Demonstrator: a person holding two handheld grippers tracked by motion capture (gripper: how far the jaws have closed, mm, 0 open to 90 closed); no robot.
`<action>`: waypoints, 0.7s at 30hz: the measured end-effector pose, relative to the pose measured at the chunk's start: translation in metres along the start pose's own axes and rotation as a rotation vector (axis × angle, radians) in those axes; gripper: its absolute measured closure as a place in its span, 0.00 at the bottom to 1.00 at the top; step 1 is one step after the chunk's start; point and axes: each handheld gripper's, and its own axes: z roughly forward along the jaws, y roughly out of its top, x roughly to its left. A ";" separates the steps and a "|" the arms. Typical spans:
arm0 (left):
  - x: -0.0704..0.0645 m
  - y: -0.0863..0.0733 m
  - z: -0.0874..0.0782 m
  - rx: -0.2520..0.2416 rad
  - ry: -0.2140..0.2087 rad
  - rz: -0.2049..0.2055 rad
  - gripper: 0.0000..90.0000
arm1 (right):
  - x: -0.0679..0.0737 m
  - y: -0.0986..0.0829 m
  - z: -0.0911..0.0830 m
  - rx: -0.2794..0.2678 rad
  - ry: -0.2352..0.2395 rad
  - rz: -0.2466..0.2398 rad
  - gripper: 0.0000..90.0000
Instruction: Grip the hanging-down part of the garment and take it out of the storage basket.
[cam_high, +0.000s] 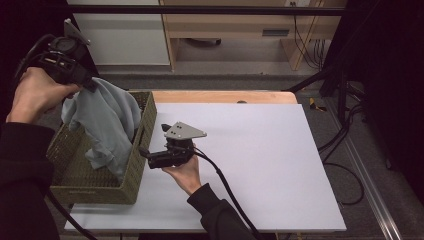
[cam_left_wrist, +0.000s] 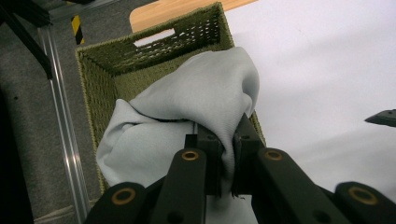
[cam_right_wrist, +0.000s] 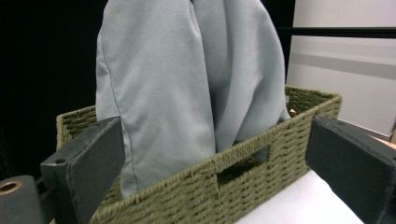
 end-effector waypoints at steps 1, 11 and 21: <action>-0.001 0.000 0.000 -0.001 0.000 0.003 0.94 | 0.001 0.001 0.006 -0.001 0.004 0.002 0.06; -0.002 0.000 0.000 -0.007 -0.006 0.013 0.94 | 0.004 0.003 0.031 0.012 0.005 0.023 0.06; -0.002 0.001 0.000 -0.012 -0.009 0.016 0.94 | 0.014 -0.004 0.061 0.052 0.056 0.023 0.07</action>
